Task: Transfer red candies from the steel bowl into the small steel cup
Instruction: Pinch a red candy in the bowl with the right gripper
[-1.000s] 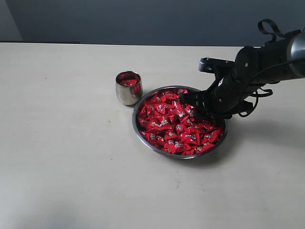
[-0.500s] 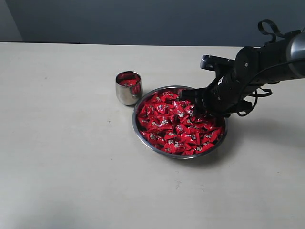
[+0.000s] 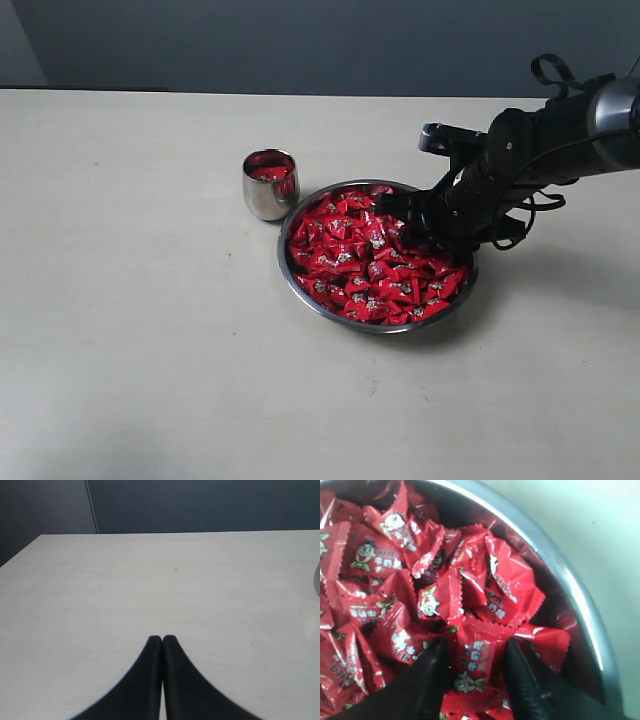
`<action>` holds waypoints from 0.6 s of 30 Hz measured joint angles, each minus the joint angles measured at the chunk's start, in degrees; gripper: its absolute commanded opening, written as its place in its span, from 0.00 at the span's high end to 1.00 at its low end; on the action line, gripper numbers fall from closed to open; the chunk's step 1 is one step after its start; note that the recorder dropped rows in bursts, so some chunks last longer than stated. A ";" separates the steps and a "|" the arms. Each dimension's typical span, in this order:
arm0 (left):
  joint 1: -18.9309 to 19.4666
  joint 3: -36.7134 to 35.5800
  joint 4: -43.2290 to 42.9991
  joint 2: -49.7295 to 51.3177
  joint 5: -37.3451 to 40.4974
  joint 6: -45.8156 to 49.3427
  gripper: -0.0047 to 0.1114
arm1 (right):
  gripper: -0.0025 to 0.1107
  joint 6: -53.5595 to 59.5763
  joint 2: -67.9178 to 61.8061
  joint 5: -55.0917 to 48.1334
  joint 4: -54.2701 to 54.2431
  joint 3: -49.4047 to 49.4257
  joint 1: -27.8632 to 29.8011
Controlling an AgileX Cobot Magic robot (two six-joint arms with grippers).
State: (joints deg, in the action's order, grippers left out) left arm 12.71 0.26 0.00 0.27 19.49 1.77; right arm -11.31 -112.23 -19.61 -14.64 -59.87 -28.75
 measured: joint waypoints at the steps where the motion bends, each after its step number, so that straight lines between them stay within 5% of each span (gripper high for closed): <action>1: 0.00 0.00 0.00 0.00 0.00 0.00 0.96 | 0.72 0.00 0.00 0.13 0.00 0.00 0.00; 7: 0.00 0.00 0.00 0.00 0.00 0.00 0.96 | 0.98 0.00 -0.13 0.46 0.00 0.00 0.00; 18: 0.00 0.00 0.00 0.00 0.00 0.00 0.96 | 0.98 -0.15 0.62 -0.06 0.57 0.00 0.00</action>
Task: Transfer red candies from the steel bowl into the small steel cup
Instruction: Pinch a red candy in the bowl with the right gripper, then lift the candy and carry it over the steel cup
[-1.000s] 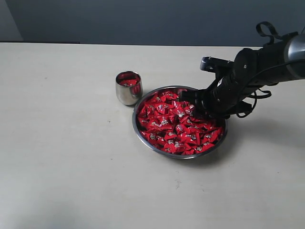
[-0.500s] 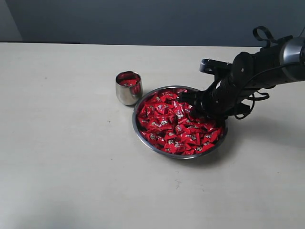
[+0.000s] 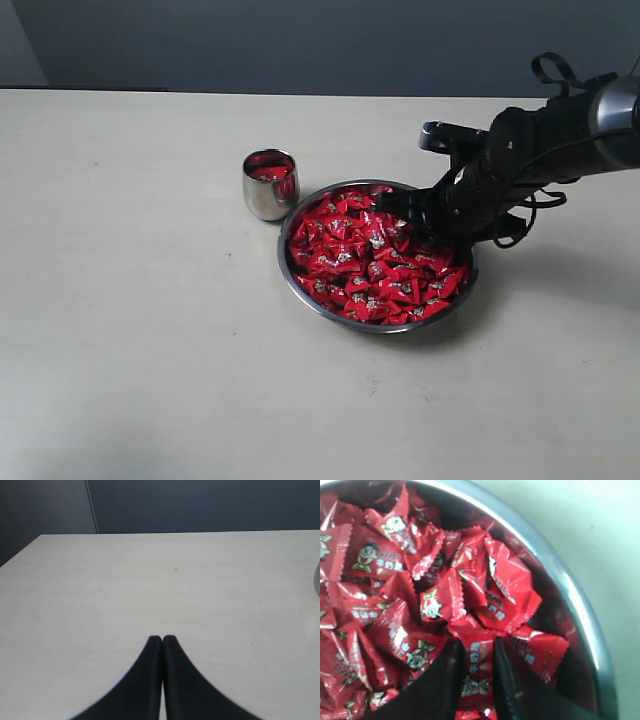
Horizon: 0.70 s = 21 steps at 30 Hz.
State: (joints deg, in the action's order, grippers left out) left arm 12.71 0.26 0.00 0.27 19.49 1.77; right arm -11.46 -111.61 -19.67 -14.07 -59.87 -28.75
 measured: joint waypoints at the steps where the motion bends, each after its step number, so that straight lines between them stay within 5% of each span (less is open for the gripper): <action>1: 0.00 0.00 0.00 0.00 0.00 0.00 0.96 | 0.98 0.00 0.80 -0.28 0.00 0.00 0.00; 13: 0.00 0.00 0.00 0.00 0.00 0.00 0.96 | 0.98 3.54 8.92 -0.44 0.10 -1.47 0.00; 21: 0.00 0.00 0.00 0.00 0.00 0.00 0.96 | 0.98 15.65 5.73 -3.04 -3.17 -16.45 -0.37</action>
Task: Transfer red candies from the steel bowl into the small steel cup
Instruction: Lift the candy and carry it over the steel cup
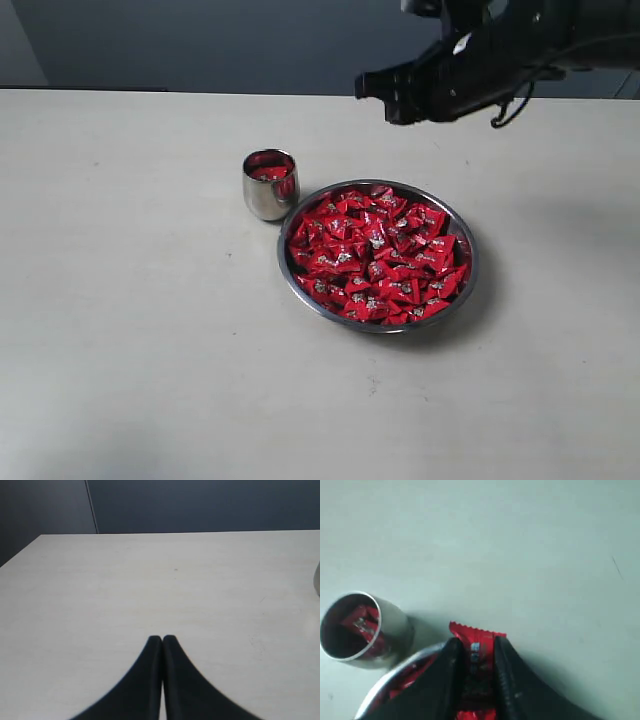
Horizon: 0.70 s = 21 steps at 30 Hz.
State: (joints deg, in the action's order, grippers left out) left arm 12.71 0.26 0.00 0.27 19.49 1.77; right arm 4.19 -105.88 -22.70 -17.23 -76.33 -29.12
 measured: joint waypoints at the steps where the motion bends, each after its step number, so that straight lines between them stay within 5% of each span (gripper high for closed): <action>1: 0.00 0.00 0.00 0.00 0.00 0.00 0.96 | 0.98 2.00 -0.81 -0.75 -1.36 -2.08 -0.13; 12: 0.00 0.00 0.00 0.00 0.00 0.00 0.96 | 0.98 11.65 -20.78 -21.28 -9.78 -35.49 -5.45; 21: 0.00 0.00 0.00 0.00 0.00 0.00 0.96 | 0.98 11.87 -27.24 -27.49 -9.78 -39.15 -8.28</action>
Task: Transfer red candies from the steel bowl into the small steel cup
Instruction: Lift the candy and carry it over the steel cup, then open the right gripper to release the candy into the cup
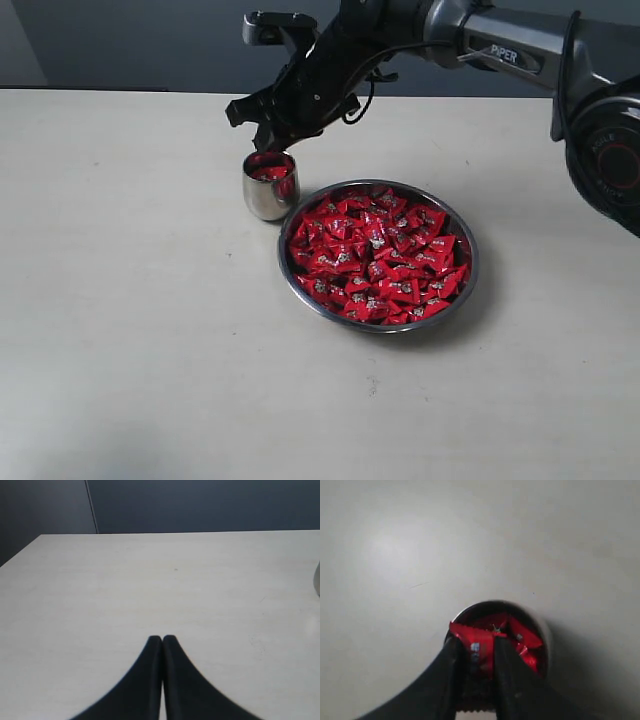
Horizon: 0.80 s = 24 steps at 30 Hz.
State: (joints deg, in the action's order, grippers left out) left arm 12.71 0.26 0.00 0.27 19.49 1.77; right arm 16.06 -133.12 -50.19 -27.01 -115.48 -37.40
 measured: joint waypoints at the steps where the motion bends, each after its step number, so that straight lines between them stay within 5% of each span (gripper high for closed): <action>1: 0.00 0.00 0.00 0.00 0.00 0.00 0.96 | 0.98 0.00 -0.12 0.00 0.00 0.00 0.00; 13: 0.00 0.00 0.00 0.00 0.00 0.00 0.96 | 0.98 0.00 -1.57 1.58 0.29 -0.25 0.00; 19: 0.00 0.00 0.00 0.00 0.00 0.00 0.96 | 0.72 0.00 -1.57 1.98 0.39 -0.35 0.00; 24: 0.00 0.00 0.00 0.00 0.00 0.00 0.96 | 0.69 0.00 -1.57 1.98 0.39 -0.35 0.00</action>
State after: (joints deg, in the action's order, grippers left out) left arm 12.71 0.26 0.00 0.27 19.49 1.77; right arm 16.06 -134.69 -48.21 -26.62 -115.83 -37.40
